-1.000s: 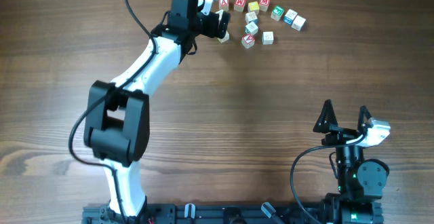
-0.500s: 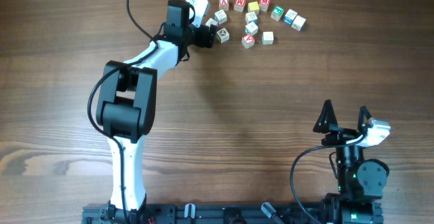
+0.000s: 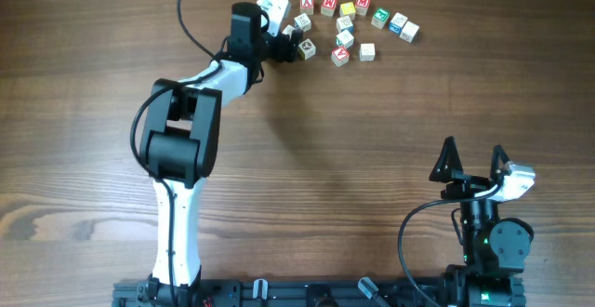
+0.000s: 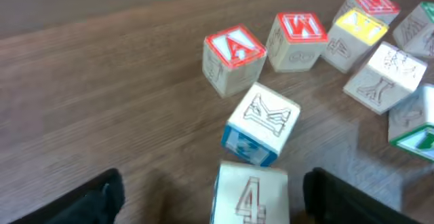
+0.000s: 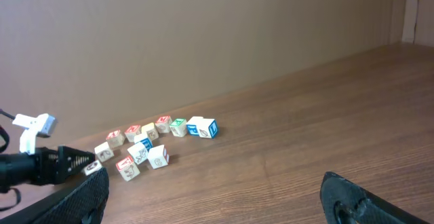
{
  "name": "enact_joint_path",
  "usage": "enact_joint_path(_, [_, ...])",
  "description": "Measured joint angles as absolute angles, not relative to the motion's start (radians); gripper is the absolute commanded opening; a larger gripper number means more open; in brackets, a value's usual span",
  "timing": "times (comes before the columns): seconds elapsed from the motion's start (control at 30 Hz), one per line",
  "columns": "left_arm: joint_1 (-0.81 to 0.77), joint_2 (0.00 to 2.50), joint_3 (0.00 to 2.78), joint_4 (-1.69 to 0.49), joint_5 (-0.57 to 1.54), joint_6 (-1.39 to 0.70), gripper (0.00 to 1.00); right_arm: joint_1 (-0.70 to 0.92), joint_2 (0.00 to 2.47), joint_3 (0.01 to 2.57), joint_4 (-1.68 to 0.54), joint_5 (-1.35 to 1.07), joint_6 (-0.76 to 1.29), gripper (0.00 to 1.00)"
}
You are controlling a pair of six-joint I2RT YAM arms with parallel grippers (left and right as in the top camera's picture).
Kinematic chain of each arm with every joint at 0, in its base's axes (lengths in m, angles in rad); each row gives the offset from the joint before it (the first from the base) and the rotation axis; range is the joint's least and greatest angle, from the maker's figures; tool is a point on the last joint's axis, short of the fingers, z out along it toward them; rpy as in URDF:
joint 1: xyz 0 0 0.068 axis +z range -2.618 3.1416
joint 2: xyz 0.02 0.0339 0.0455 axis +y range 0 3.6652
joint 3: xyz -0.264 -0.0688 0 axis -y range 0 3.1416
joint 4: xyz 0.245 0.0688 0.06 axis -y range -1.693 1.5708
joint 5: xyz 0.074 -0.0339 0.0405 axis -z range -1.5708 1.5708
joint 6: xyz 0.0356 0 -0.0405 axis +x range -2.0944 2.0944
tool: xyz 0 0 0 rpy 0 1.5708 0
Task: Form a tower
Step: 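Carry the block with the left gripper to open table and release it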
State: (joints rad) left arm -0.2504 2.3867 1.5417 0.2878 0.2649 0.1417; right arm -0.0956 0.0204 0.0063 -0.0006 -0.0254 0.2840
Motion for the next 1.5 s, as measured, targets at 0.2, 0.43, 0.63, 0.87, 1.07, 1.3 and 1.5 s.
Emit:
enact_joint_path(0.2, [-0.274, 2.438, 1.555, 0.331, 0.265, 0.156, 0.19, -0.096, 0.020, 0.006, -0.001, -0.025, 0.284, 1.00])
enact_joint_path(0.43, [-0.294, 2.374, 1.555, 0.143, 0.268, 0.152, 0.14, -0.095, 0.020, 0.006, 0.000, -0.025, 0.284, 0.99])
enact_joint_path(0.63, [-0.269, 2.080, 1.551, -0.235, 0.266, 0.152, 0.12, -0.096, 0.020, 0.006, 0.000, -0.025, 0.284, 1.00])
enact_joint_path(0.87, [-0.365, 1.911, 1.516, -0.585, 0.294, 0.298, 0.13, -0.095, 0.020, 0.006, -0.001, -0.025, 0.284, 1.00])
enact_joint_path(1.07, [-0.449, 1.917, 1.344, -0.468, 0.302, 0.516, 0.10, -0.096, 0.020, 0.006, 0.000, -0.025, 0.284, 1.00])
enact_joint_path(1.3, [-0.484, 1.987, 1.206, -0.129, 0.349, 0.654, 0.09, -0.096, 0.020, 0.006, 0.000, -0.025, 0.284, 1.00])
enact_joint_path(1.5, [-0.484, 2.101, 1.202, -0.028, 0.440, 0.706, 0.25, -0.096, 0.020, 0.006, -0.001, -0.025, 0.284, 1.00])
